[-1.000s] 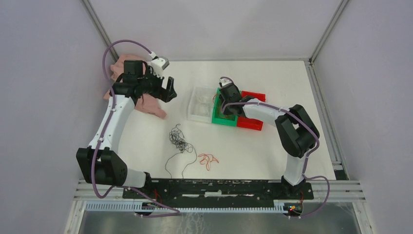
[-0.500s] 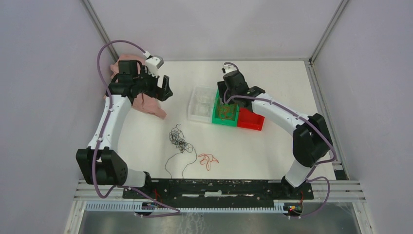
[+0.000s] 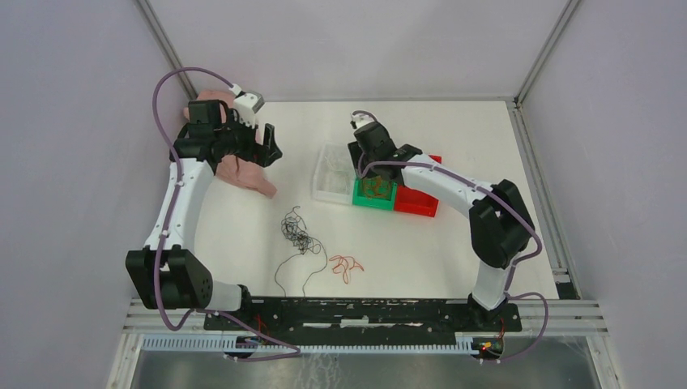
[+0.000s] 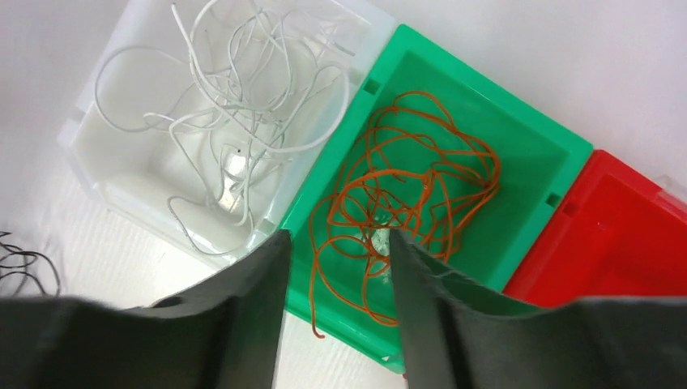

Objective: Untangle the cables
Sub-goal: Pick up the cable at the center of the board.

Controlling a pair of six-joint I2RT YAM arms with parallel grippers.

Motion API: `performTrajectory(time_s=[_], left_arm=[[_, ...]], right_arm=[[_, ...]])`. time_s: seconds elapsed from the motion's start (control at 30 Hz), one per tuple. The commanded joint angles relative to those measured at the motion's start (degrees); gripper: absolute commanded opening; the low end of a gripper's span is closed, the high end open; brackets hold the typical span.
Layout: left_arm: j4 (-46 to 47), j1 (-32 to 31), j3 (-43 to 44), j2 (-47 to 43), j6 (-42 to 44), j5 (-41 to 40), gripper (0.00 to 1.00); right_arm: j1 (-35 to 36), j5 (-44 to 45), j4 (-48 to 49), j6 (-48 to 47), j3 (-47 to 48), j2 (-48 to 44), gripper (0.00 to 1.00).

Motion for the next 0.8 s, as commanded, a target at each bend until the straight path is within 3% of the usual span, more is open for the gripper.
performTrajectory(time_s=[0.0,0.1,0.17,0.23,0.3,0.4,0.6,0.77], left_arm=[[0.3,0.4,2.1,-2.2,1.3,1.9,0.99],[0.1,0.6,2.2,-2.2,1.4,2.0,0.99],[0.1,0.7,2.0,-2.2,1.6,1.8,0.99],[0.1,0.8,1.9,-1.9,1.9,1.8,0.99],[-0.3,0.9,2.1,-1.7,2.2,1.9,0.99],[-0.6,1.0,2.2,-1.3,2.8,1.9,0.99],[-1.4,1.0,2.7,-0.3,3.5,2.3,0.99],[-3.2,1.0,2.5,0.5,5.6,3.2,0.99]], right_arm=[[0.4,1.6,2.1,-1.0,3.1,2.7,0.49],[0.0,2.3,3.3,-1.8,2.2,3.9,0.25],[-0.4,2.1,4.2,-1.8,1.1,4.0,0.19],[-0.6,2.7,3.7,-2.2,0.7,3.7,0.26],[-0.4,3.4,3.4,-2.6,-0.1,1.4,0.45],[0.4,2.8,5.2,-4.0,-3.9,-5.7,0.60],[6.5,-1.1,3.2,-4.8,-13.2,-18.3,0.68],[17.9,-7.3,4.0,-0.8,-23.3,-24.7,0.70]])
